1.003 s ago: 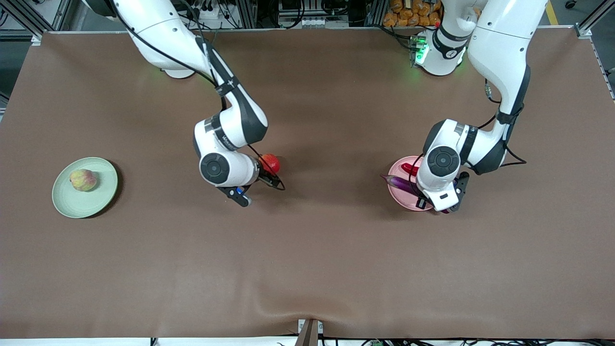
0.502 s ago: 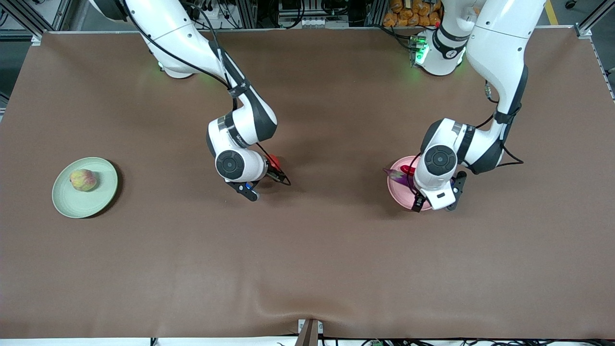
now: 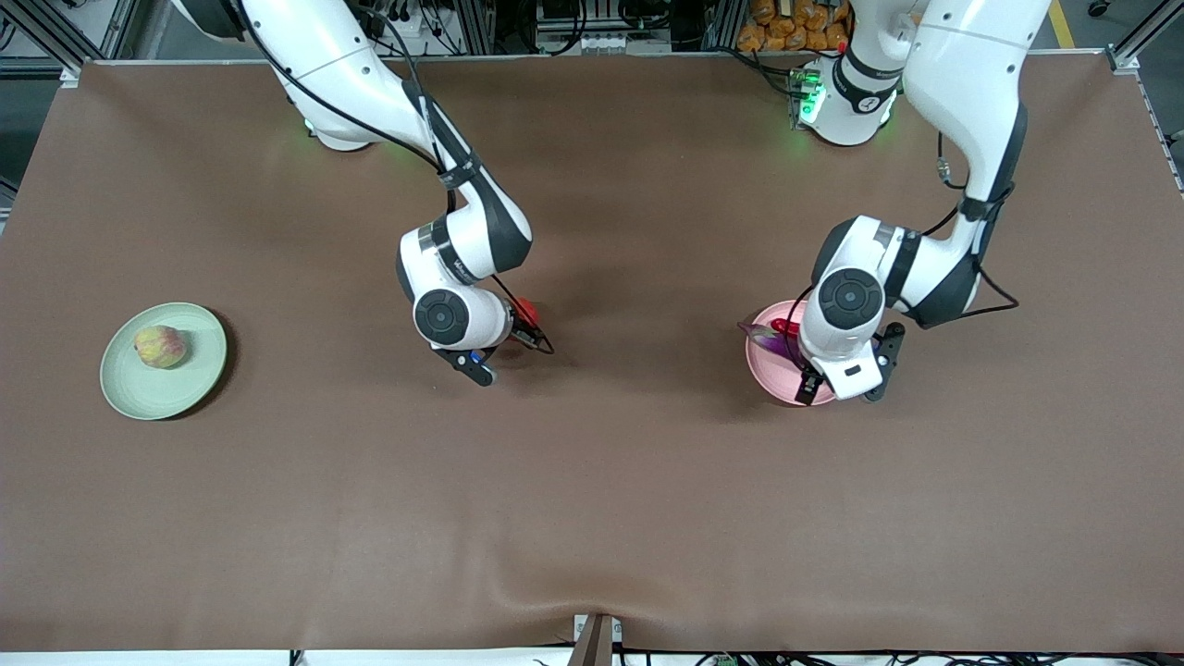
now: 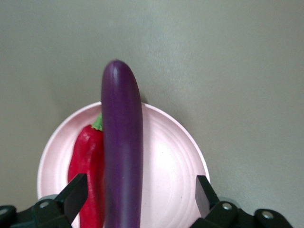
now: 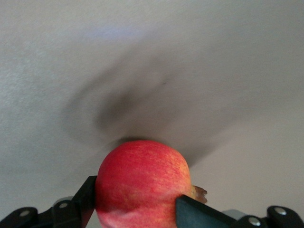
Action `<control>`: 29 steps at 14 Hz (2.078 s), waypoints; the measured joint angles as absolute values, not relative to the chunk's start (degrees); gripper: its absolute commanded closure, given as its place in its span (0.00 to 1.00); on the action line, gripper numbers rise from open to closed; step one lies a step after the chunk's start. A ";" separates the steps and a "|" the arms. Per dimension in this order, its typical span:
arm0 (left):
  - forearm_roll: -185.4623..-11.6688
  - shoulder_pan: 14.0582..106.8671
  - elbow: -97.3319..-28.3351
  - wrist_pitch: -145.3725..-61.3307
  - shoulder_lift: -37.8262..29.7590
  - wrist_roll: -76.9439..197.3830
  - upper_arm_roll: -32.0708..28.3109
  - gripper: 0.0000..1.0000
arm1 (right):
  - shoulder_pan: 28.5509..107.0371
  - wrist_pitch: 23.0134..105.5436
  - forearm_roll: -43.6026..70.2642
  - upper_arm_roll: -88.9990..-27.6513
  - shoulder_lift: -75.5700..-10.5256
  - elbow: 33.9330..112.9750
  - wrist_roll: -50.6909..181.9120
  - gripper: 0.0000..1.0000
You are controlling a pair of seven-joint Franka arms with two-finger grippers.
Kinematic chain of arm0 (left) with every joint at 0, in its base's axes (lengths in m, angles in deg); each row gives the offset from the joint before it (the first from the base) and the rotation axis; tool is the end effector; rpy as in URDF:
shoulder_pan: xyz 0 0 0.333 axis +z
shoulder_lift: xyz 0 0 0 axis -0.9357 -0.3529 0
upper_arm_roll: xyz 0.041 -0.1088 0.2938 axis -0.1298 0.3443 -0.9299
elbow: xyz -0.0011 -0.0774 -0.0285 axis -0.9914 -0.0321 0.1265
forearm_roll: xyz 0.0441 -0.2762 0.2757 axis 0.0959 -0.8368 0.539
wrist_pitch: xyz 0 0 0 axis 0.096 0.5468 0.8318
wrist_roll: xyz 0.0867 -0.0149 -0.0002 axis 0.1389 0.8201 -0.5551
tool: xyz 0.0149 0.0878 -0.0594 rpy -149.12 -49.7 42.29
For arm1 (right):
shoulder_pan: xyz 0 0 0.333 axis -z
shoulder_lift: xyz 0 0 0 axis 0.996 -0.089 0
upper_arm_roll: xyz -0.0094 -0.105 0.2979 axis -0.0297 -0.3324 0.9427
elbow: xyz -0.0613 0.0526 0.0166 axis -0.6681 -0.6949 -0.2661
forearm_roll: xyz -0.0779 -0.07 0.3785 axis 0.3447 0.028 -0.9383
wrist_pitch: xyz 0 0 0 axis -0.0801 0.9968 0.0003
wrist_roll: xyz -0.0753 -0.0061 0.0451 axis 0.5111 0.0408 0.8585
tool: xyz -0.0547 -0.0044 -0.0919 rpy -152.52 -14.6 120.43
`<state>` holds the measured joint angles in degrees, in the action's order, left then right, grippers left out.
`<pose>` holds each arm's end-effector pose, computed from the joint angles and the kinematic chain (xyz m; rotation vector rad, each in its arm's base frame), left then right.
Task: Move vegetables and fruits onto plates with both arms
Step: 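Place the red apple on the green plate while the left gripper withdraws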
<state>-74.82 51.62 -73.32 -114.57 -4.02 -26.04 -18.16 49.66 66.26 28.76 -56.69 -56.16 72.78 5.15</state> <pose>0.5795 -0.1982 0.2487 -2.4978 -1.5393 -0.1106 0.5342 0.3535 0.1997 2.9146 -0.9597 -0.6148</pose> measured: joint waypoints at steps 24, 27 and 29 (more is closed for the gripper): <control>-82.85 61.05 -60.83 -76.32 24.10 60.93 -18.13 0.00 | 97.43 55.22 53.06 -58.16 -51.14 74.83 66.16 0.00; -85.57 63.50 -59.53 -75.97 24.84 64.60 -17.85 0.00 | 97.36 53.83 53.07 -57.54 -51.21 73.66 66.25 0.00; -86.14 64.26 -57.73 -73.48 24.83 65.66 -17.64 0.00 | 97.25 48.36 53.08 -56.23 -51.19 71.06 66.34 0.00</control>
